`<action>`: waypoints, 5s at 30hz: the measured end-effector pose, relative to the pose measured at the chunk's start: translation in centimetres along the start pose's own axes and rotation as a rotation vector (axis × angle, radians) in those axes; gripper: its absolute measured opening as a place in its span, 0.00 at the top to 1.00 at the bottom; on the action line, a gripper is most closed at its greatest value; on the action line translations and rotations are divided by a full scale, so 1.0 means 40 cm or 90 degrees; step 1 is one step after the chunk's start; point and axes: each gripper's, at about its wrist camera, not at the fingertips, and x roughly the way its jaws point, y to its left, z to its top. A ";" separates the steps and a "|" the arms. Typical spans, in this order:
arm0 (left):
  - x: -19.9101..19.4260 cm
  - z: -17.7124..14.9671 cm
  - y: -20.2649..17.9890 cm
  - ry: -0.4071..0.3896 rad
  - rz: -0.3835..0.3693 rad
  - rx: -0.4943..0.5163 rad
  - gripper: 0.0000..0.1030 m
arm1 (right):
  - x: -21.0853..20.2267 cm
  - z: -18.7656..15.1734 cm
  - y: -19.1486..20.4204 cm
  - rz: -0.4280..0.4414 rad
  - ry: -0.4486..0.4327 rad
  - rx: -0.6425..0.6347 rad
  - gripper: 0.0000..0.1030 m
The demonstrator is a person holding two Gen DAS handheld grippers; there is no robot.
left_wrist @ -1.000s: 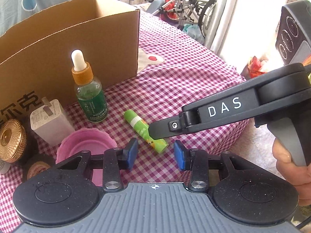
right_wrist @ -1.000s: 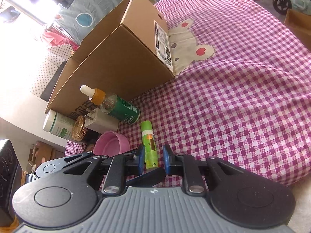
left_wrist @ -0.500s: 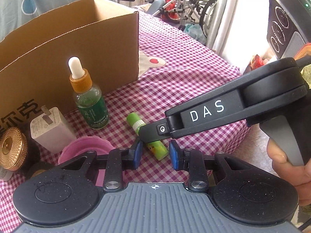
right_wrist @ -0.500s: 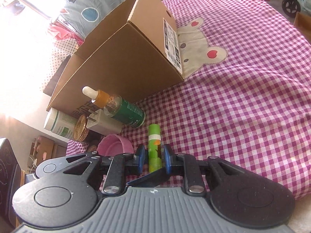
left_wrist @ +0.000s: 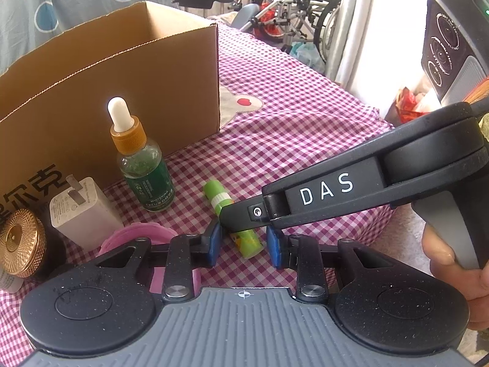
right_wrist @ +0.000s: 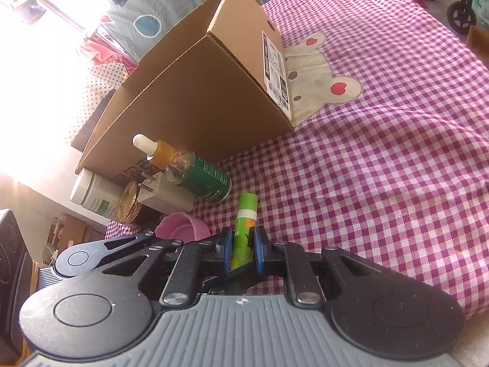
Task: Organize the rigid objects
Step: 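Close the right gripper on the green lip-balm tube, then lift the green tube with the right gripper and carry it over the box, then lower the green tube into the box and open the right gripper, then move the right gripper to the pink plastic lid on the cloth, then close the right gripper on the rim of the pink lid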
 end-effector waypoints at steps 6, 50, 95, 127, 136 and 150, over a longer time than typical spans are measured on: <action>-0.019 0.000 -0.003 -0.010 0.003 -0.001 0.71 | -0.027 -0.006 0.008 0.018 -0.019 0.013 0.83; -0.303 0.182 0.332 -0.119 0.129 -0.104 0.71 | 0.028 0.301 0.489 0.131 -0.037 -0.180 0.83; -0.398 0.094 0.395 -0.120 0.065 -0.173 0.21 | -0.120 0.208 0.293 0.264 -0.005 0.003 0.81; -0.115 -0.108 0.072 -0.005 0.054 -0.017 0.25 | 0.040 -0.059 0.158 -0.058 0.011 -0.117 0.73; -0.106 -0.097 0.053 -0.014 0.015 -0.012 0.23 | 0.018 -0.071 0.130 -0.081 0.000 -0.111 0.73; -0.081 -0.072 -0.004 -0.017 0.020 0.023 0.23 | -0.046 -0.071 0.069 -0.089 -0.026 -0.060 0.75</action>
